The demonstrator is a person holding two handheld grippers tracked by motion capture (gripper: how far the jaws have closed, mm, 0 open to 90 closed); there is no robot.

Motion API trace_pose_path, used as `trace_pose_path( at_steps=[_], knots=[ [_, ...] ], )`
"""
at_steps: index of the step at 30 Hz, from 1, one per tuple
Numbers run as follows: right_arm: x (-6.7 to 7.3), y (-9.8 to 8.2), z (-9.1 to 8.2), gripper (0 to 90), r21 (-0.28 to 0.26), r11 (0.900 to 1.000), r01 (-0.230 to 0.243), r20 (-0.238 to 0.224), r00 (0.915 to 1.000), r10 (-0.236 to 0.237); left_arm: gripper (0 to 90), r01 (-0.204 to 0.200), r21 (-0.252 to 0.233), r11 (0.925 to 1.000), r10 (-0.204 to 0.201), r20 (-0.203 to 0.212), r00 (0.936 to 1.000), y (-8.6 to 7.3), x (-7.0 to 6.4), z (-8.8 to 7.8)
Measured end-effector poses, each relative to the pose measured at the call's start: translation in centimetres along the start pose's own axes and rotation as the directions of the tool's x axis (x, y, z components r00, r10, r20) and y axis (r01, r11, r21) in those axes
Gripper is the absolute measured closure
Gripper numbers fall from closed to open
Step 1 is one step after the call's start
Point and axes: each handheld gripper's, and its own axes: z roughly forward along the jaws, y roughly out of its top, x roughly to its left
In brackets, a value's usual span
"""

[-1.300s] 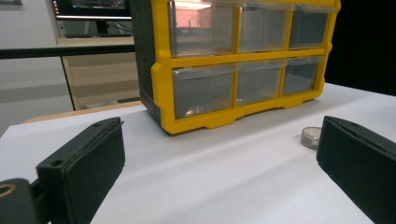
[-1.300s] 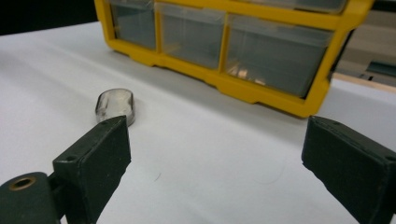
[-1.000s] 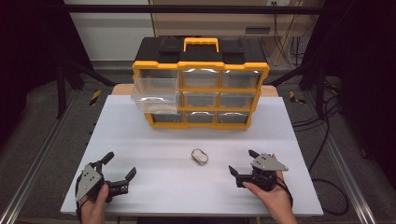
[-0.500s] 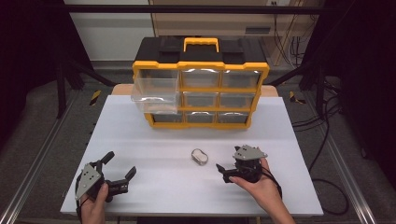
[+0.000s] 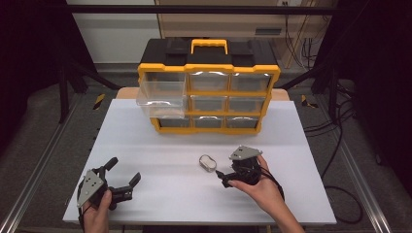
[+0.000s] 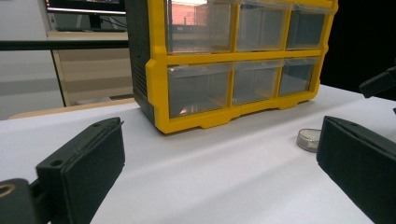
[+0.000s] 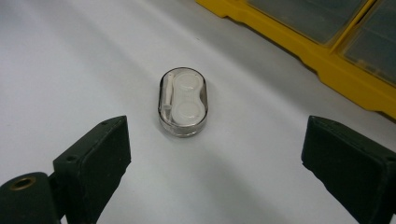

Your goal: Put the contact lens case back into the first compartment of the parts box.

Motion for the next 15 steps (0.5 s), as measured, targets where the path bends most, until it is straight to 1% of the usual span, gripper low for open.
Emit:
trace_pose_path(
  at_steps=[1,5,9,13,15],
  knots=[
    [0.0,0.1,0.3,8.5,0.007,1.000,-0.007,-0.009,0.9999,0.007,0.8,-0.001,0.000,1.0000,0.001,0.001,1.0000,0.0,0.0,0.0],
    [0.0,0.4,0.9,8.5,0.027,1.000,-0.016,-0.019,0.9997,0.016,0.8,0.001,0.001,1.0000,-0.001,0.000,1.0000,0.0,0.0,0.0],
    [0.2,0.7,1.5,8.4,0.045,0.999,-0.011,-0.033,0.9994,0.012,0.9,0.002,0.000,1.0000,-0.002,0.000,1.0000,0.0,0.1,0.0],
    [0.4,1.0,2.1,8.5,0.052,0.998,-0.019,-0.045,0.9988,0.021,0.8,0.002,0.000,1.0000,-0.002,0.001,1.0000,0.0,0.1,0.0],
    [0.4,1.0,2.2,8.5,0.056,0.998,-0.016,-0.050,0.9986,0.018,0.8,0.001,0.000,1.0000,-0.001,0.000,1.0000,0.0,0.1,0.0]
  ],
)
